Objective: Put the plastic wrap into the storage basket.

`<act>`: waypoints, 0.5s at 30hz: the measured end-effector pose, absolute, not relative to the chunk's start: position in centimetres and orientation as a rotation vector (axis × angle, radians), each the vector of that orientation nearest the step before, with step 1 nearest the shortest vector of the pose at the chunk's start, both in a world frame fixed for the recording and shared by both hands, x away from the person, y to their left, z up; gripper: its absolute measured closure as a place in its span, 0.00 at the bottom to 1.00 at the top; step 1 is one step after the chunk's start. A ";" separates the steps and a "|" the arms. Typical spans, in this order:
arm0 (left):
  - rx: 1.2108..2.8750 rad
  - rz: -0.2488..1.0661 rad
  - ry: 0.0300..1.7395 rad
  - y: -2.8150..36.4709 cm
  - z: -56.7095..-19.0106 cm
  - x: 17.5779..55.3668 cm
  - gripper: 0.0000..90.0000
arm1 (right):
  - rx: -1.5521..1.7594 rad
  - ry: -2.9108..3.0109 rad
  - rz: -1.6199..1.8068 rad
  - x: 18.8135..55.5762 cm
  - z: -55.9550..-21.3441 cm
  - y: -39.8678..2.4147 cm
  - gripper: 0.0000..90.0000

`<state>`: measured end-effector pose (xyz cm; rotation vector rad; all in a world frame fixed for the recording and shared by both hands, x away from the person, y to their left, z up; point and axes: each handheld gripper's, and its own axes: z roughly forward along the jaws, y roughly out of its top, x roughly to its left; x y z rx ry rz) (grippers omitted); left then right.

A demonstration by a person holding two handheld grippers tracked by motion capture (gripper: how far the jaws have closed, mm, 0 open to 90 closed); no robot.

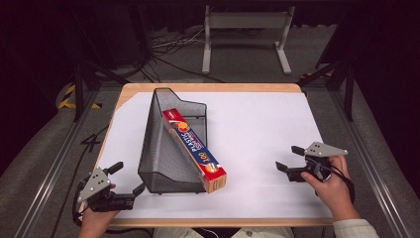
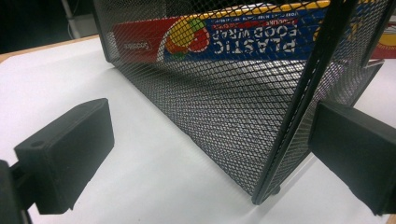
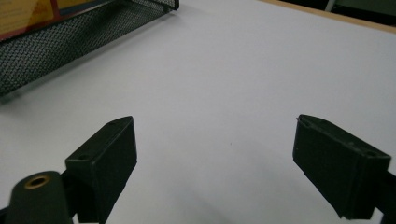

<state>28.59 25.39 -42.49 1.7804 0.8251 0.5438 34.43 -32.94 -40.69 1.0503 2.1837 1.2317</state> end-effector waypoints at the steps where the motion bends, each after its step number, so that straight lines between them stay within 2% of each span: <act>1: 1.781 0.544 0.824 25.4 -42.5 28.6 0.01 | 1.052 2.188 1.226 34.2 -41.1 -33.1 0.16; 15: 1.779 0.522 0.821 25.4 -42.5 28.7 0.01 | 1.076 2.181 1.249 32.7 -43.5 -34.2 0.16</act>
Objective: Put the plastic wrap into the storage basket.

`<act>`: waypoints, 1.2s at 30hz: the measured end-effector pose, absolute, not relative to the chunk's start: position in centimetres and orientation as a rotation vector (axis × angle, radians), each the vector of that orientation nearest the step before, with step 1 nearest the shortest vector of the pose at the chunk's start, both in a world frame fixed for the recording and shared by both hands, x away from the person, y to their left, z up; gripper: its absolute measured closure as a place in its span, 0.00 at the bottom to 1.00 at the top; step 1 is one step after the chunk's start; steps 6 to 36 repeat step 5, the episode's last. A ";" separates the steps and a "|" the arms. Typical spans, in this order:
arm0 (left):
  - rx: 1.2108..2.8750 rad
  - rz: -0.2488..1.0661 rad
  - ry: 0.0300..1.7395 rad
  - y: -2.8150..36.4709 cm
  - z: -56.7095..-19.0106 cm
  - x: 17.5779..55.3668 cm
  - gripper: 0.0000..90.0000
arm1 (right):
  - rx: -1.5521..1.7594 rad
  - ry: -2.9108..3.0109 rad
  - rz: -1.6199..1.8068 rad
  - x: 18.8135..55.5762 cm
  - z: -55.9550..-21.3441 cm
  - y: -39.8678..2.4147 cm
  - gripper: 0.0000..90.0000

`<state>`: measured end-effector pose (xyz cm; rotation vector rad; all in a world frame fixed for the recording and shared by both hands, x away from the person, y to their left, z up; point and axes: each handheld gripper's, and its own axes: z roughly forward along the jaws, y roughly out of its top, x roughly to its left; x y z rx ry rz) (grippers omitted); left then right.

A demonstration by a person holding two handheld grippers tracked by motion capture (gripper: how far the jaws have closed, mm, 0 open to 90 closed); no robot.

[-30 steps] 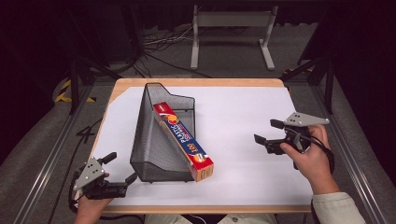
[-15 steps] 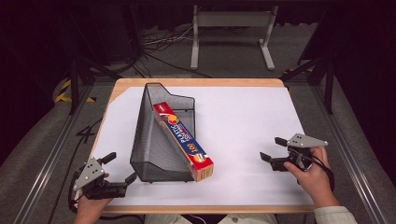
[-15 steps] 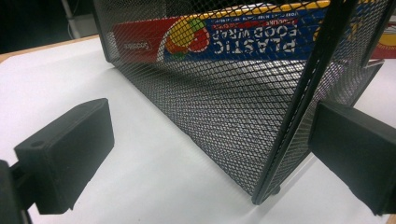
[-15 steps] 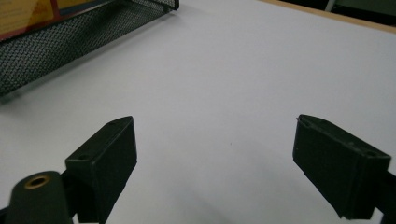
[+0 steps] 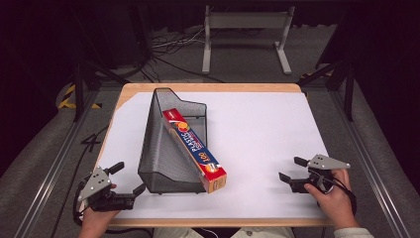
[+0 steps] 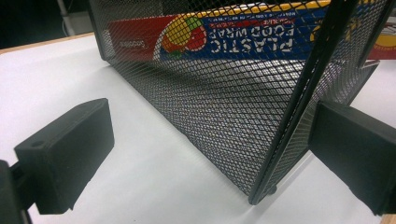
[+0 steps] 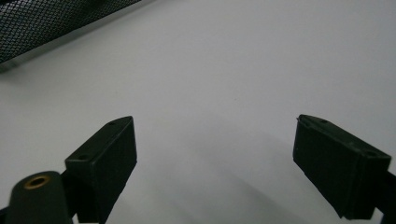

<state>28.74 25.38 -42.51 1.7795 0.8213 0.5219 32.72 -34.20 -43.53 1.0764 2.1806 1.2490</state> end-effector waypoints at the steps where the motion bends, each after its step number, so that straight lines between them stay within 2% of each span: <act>1: 1.779 0.523 0.823 25.4 -42.5 28.7 0.01 | 1.078 2.179 1.249 32.8 -43.6 -34.2 0.16; 36: 1.780 0.522 0.826 25.4 -42.5 28.9 0.01 | 1.086 2.176 1.253 32.8 -43.8 -34.1 0.16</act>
